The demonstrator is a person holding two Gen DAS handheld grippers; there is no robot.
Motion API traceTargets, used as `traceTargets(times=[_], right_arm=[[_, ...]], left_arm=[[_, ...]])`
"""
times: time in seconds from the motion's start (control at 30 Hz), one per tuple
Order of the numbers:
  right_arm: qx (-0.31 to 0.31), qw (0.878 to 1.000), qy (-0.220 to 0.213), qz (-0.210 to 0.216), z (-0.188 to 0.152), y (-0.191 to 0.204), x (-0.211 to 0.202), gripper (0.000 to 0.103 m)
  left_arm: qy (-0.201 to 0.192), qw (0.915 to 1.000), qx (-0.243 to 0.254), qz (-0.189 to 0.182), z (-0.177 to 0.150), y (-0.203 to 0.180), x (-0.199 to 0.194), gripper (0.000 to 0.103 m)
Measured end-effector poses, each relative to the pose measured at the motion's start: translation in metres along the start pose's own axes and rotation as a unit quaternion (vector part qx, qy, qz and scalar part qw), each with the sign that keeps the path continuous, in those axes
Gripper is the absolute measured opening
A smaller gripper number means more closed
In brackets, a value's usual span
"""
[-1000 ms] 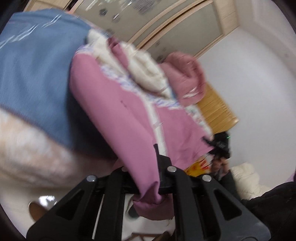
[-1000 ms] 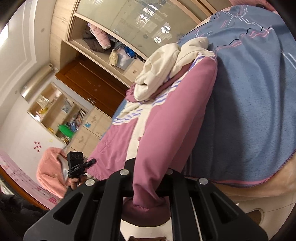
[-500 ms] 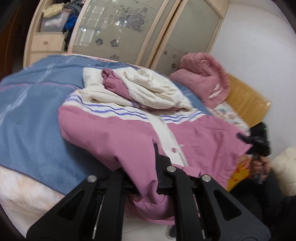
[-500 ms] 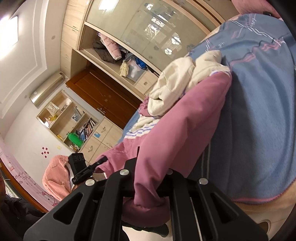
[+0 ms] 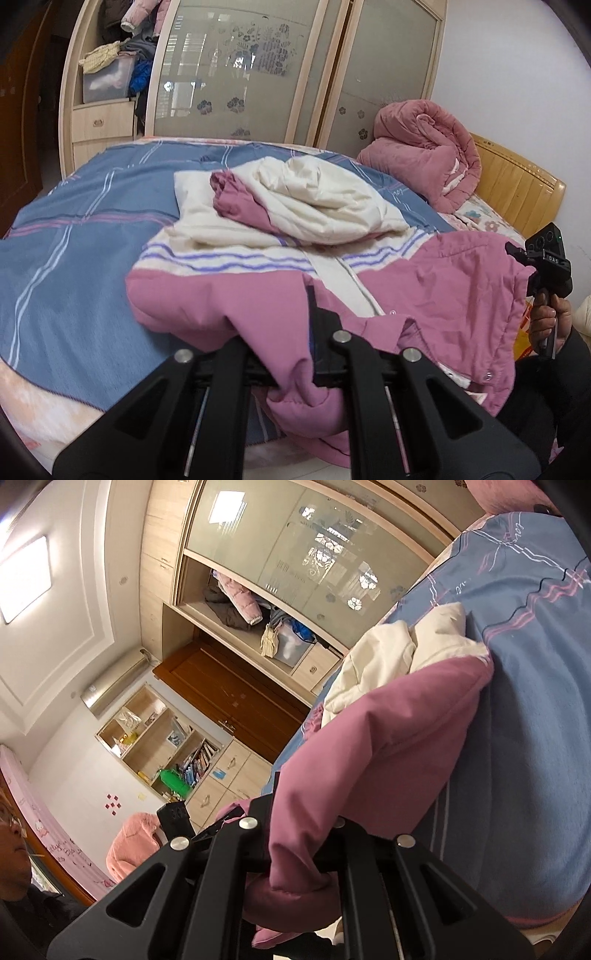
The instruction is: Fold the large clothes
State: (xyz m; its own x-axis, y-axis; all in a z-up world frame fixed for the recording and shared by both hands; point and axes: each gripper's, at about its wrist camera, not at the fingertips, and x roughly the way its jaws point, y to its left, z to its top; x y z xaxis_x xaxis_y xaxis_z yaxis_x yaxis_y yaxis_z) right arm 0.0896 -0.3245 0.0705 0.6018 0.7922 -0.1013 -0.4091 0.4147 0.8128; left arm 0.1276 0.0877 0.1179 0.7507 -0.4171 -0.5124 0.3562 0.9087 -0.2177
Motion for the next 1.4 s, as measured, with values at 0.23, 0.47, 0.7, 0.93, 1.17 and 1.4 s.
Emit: traceTargets(times=[0.23,0.47,0.7,0.93,1.17,1.4], right_arm=[[-0.008,1.0,-0.014,0.0,0.035,0.017,0.008,0.007],[-0.014,0.999,-0.029,0.005,0.08,0.029,0.013,0.007],[-0.014,0.999,-0.042,0.005,0.155,0.029,0.048,0.007],[0.057,0.997,-0.052,-0.018,0.254,-0.031,0.125,0.007],[0.116,0.986,-0.044,-0.111,0.304,-0.138,0.206,0.007],[0.175,0.976,-0.044,-0.122,0.288,-0.208,0.226,0.038]], left_arm=[[-0.028,0.9995,0.003,0.01,0.045,0.008,-0.003,0.007],[-0.052,0.9986,0.003,0.015,0.077,0.019,-0.004,0.007],[-0.077,0.9968,-0.007,0.02,0.14,0.045,0.016,0.007],[-0.071,0.9954,-0.016,0.062,0.221,0.089,0.091,0.007],[0.003,0.9947,-0.013,0.101,0.256,0.138,0.226,0.008],[0.058,0.992,-0.048,0.101,0.231,0.172,0.313,0.012]])
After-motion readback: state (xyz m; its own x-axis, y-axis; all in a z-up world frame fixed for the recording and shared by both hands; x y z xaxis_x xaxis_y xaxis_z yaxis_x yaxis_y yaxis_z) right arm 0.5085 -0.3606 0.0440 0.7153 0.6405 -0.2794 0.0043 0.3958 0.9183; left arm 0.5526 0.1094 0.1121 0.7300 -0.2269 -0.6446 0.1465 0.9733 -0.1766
